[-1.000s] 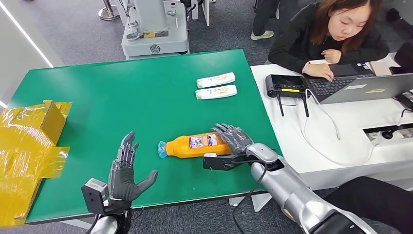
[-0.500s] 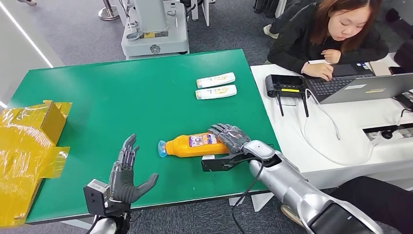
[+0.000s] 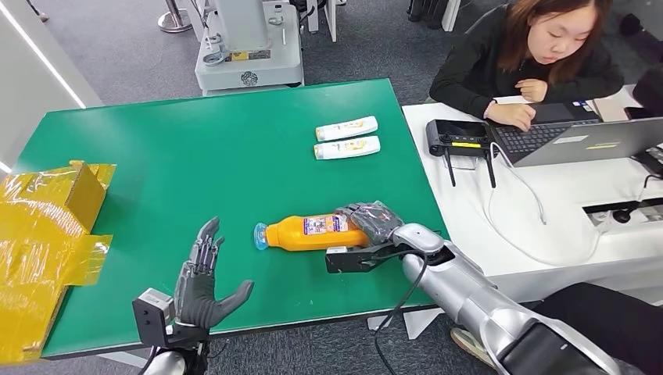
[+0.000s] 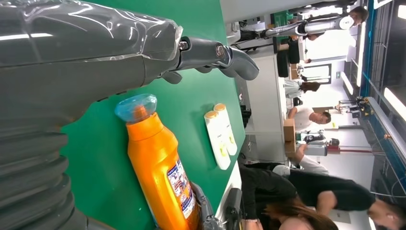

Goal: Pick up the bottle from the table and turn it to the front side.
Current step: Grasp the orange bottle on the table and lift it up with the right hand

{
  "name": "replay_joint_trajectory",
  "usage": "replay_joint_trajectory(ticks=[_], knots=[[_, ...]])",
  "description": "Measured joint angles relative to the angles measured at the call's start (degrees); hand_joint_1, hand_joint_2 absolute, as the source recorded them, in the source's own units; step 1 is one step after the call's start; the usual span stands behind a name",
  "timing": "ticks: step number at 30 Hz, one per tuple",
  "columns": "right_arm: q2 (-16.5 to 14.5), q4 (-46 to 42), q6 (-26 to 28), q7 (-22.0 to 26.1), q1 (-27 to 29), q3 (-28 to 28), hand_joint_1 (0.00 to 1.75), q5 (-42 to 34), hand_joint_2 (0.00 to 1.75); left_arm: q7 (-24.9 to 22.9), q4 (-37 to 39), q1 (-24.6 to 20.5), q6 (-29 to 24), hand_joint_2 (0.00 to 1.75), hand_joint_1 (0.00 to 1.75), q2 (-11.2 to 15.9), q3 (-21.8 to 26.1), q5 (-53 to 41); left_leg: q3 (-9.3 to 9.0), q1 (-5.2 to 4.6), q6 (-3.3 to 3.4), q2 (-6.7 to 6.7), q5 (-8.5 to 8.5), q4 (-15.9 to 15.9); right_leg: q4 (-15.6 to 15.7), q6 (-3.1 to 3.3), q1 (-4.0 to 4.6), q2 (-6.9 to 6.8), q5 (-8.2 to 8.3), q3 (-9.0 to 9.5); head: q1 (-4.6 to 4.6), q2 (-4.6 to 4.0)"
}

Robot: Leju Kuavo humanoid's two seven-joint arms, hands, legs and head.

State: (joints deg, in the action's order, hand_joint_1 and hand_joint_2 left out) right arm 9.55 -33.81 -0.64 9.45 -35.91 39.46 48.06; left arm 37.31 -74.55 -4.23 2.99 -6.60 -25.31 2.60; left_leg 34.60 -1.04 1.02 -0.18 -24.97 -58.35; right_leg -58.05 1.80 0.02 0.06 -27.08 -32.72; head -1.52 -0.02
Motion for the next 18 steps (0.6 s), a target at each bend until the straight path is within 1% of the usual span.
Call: replay_joint_trajectory(ticks=[5,8,10,14,16,18], knots=[[0.4,0.0,0.6,0.6,0.1,0.3,1.75,-0.5,1.75,0.0,0.1,0.0,0.0,1.75,0.0,0.0,0.0,0.1,0.0,0.0,0.0,0.0,0.0,0.0,0.0,0.0,0.0,0.0,0.0,0.0,0.01,0.0],[0.5,-0.4,1.6,1.7,0.6,0.5,1.75,-2.1,1.75,0.0,0.1,0.0,0.0,1.75,0.0,0.0,0.0,0.1,0.01,0.0,0.0,-0.01,0.0,0.0,0.0,0.0,0.0,0.0,0.0,0.0,0.0,0.0],[0.6,-0.8,0.7,3.1,1.0,0.5,1.75,-4.8,1.75,0.0,0.1,0.1,0.0,1.75,0.0,0.0,0.0,0.1,0.01,0.0,0.0,0.0,-0.01,0.0,0.0,0.0,0.0,0.02,0.0,0.0,0.01,0.0],[0.6,-3.0,-2.3,7.0,2.7,0.0,1.75,-13.4,1.75,0.1,0.1,0.1,-1.0,1.75,0.0,0.0,0.0,-0.1,0.0,0.0,0.02,0.02,-0.02,0.0,0.0,0.0,0.01,0.04,0.0,0.0,0.01,0.0],[0.5,-4.8,-2.7,7.9,4.3,-0.6,1.75,-17.7,1.75,0.4,0.0,0.1,-2.2,1.75,0.0,0.0,0.0,-0.7,0.01,0.01,0.02,-0.02,-0.02,0.0,0.0,0.0,0.02,-0.01,-0.01,0.0,0.01,0.0],[0.2,-7.0,-2.3,7.7,6.4,-1.0,1.75,-21.0,1.75,0.6,-0.3,0.2,-3.5,1.75,0.0,0.1,0.2,-1.2,0.03,0.02,0.02,-0.05,-0.02,0.0,0.0,0.0,0.04,-0.05,-0.01,0.0,0.01,0.0]])
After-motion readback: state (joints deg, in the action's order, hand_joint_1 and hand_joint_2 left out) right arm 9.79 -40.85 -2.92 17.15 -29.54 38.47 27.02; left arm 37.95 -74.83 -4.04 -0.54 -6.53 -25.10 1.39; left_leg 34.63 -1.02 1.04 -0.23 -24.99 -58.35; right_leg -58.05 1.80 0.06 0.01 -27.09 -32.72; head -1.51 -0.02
